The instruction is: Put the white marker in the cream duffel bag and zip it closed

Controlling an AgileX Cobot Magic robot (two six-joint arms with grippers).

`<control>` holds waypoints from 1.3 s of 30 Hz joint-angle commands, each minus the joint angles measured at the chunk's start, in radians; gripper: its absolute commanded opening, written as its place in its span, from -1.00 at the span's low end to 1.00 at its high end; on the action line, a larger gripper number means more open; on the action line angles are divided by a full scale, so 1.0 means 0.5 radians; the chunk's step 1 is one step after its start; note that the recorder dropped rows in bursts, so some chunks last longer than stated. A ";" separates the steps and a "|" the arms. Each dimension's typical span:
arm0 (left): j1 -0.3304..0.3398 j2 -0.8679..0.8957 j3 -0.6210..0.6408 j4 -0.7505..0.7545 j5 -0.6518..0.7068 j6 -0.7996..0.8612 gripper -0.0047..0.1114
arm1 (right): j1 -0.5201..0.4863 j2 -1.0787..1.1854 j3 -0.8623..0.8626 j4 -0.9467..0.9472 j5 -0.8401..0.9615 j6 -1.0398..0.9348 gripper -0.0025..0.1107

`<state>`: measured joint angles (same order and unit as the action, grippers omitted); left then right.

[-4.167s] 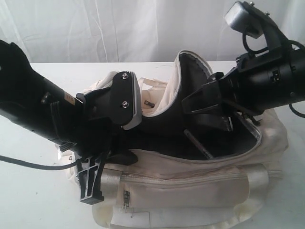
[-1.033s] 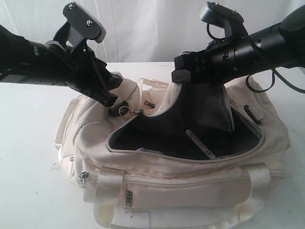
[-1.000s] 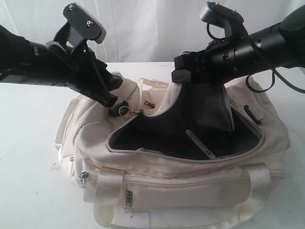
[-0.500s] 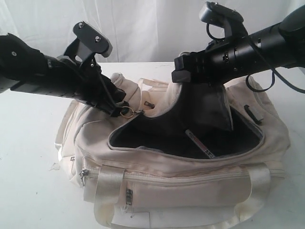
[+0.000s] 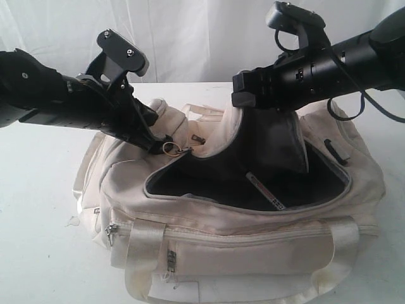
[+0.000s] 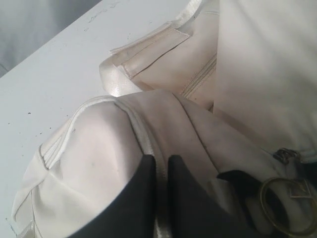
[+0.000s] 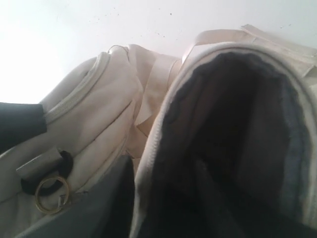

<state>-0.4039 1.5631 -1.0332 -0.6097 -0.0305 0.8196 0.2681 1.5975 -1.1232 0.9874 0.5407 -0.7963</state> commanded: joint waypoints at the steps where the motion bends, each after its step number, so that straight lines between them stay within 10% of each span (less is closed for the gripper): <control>1: 0.007 0.001 0.014 -0.037 0.017 -0.026 -0.92 | 0.004 0.002 -0.011 0.007 -0.039 -0.056 -0.52; 10: 0.007 0.001 0.014 -0.037 0.013 -0.026 -0.92 | 0.004 0.002 -0.011 0.007 -0.004 -0.079 -0.70; 25: 0.007 0.001 0.014 -0.037 0.017 -0.026 -0.92 | 0.007 0.122 -0.011 0.086 0.088 -0.079 -0.30; 32: 0.007 0.001 0.014 -0.037 0.017 -0.026 -0.92 | 0.007 0.080 -0.011 0.110 0.442 -0.187 -0.86; 39: 0.007 0.001 0.014 -0.037 0.013 -0.026 -0.92 | 0.057 0.000 -0.007 0.171 1.104 -0.192 -0.90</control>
<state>-0.4039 1.5631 -1.0332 -0.6097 -0.0309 0.8177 0.2799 1.6222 -1.1232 1.0419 1.0064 -0.8821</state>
